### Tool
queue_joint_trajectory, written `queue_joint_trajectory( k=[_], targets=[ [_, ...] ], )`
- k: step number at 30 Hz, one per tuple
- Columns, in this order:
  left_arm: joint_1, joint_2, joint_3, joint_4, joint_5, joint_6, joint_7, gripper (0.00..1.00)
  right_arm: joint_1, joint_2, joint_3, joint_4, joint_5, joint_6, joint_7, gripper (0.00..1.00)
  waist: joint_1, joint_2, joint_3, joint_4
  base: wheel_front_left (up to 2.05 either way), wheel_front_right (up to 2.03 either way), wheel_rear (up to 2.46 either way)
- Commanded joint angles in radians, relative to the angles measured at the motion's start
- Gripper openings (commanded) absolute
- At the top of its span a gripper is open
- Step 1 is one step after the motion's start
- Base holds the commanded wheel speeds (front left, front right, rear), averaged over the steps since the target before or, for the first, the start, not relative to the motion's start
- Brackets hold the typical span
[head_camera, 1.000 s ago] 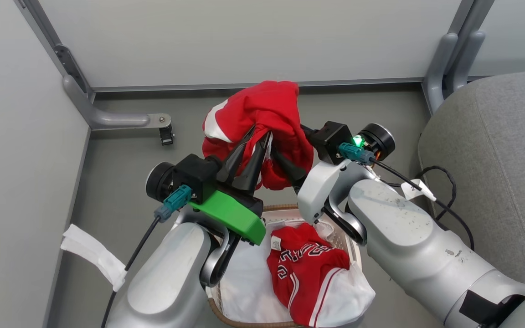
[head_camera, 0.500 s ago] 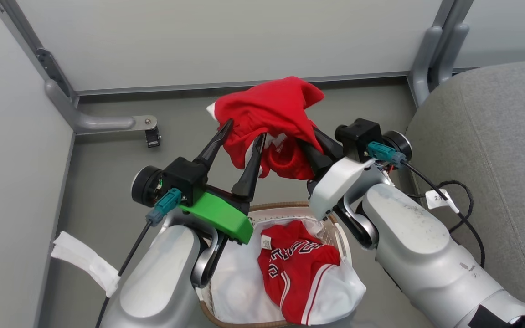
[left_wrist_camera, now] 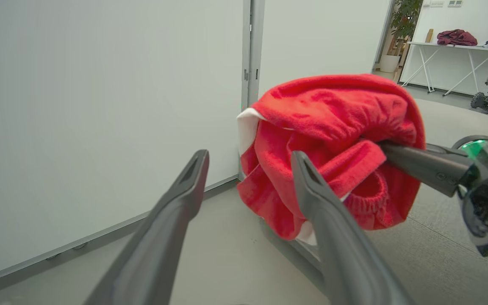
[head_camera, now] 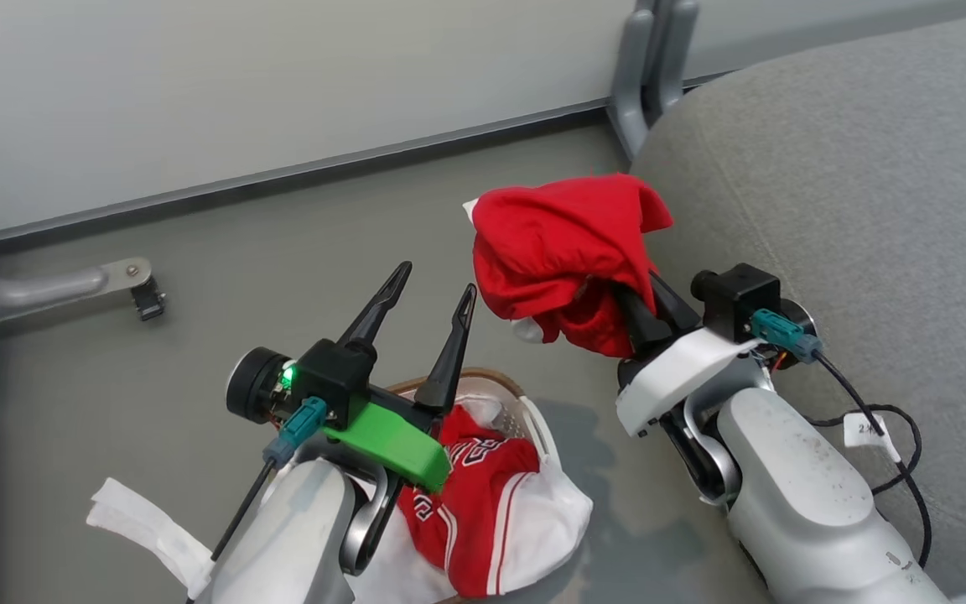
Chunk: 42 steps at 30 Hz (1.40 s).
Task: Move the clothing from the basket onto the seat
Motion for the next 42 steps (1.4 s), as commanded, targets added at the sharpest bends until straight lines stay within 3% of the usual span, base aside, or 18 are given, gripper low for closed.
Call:
queue_joint_trajectory(
  k=[1,9,16,22,28,32,42],
  targets=[
    [0.017,0.005,0.007,-0.006,0.015,-0.004,-0.001,1.0,0.025,-0.004,-0.011,-0.012,-0.01,-0.001,-0.005,0.0,0.0,0.0,-0.002,-0.147,0.0,0.0,0.0],
    [0.034,0.001,-0.011,-0.032,0.016,-0.005,-0.001,1.0,0.103,-0.003,-0.083,-0.063,-0.042,-0.001,-0.005,0.0,0.0,0.0,0.013,-0.322,0.0,0.0,0.0],
    [-0.002,0.001,-0.091,-0.019,-0.004,-0.005,-0.001,1.0,0.187,-0.002,-0.202,-0.125,-0.088,-0.001,-0.005,0.0,0.0,0.0,0.048,-0.349,0.0,0.0,0.0],
    [-0.002,0.014,-0.119,-0.014,-0.008,-0.004,-0.001,1.0,0.214,-0.003,-0.261,-0.16,-0.128,-0.001,-0.005,0.0,0.0,0.0,0.08,-0.35,0.0,0.0,0.0],
    [0.021,0.049,-0.103,-0.024,-0.001,-0.004,-0.001,1.0,0.121,-0.03,-0.324,-0.118,-0.194,-0.001,-0.005,0.0,0.0,0.0,0.13,-0.347,0.0,0.0,0.0],
    [-0.003,0.078,-0.118,-0.035,0.01,-0.004,-0.001,1.0,0.013,-0.092,-0.4,-0.073,-0.25,-0.001,-0.005,0.0,0.0,0.0,0.196,-0.306,0.0,0.0,0.0],
    [-0.075,0.17,-0.155,-0.066,-0.004,-0.004,-0.001,1.0,-0.275,-0.177,-0.581,0.094,-0.373,-0.001,0.003,0.0,0.0,0.0,0.374,-0.194,0.0,0.0,0.0]
  ],
)
